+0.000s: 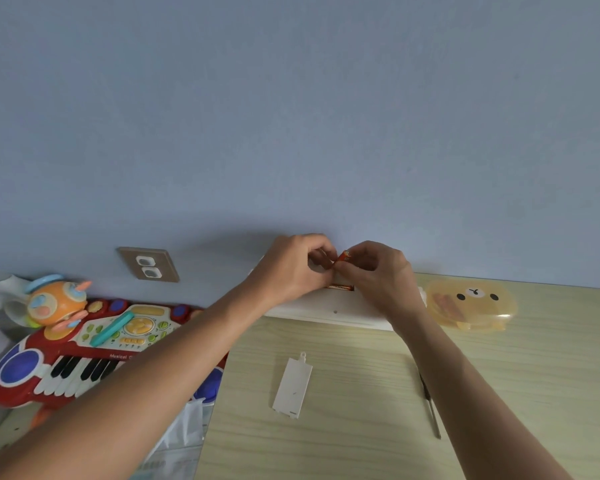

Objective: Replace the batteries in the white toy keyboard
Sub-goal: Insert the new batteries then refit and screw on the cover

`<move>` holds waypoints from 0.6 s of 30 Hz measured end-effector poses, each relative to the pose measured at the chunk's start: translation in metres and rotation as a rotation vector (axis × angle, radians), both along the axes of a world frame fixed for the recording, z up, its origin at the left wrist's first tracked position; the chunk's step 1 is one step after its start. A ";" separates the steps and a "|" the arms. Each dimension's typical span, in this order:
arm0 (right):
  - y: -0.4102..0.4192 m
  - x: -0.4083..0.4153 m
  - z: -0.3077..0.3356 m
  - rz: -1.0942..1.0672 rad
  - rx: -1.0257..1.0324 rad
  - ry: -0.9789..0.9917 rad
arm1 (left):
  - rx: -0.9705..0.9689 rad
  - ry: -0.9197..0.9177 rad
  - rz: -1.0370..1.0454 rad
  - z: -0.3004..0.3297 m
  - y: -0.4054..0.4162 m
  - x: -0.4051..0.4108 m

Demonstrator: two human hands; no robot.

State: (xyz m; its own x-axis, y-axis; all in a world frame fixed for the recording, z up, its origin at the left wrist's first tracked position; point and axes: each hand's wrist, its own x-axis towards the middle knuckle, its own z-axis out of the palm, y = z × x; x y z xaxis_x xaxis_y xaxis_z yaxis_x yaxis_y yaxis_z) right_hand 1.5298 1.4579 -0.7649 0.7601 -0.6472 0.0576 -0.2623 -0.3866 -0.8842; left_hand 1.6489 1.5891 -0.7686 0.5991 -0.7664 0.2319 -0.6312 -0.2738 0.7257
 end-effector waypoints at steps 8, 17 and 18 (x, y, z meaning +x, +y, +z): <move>-0.008 -0.012 -0.003 0.057 -0.189 0.043 | 0.103 -0.155 -0.041 -0.004 -0.001 0.003; -0.003 -0.011 -0.010 0.077 -0.342 -0.012 | 0.146 -0.117 -0.094 -0.003 0.012 0.007; -0.002 -0.010 -0.011 0.085 -0.351 -0.017 | 0.147 -0.115 -0.094 -0.004 0.012 0.007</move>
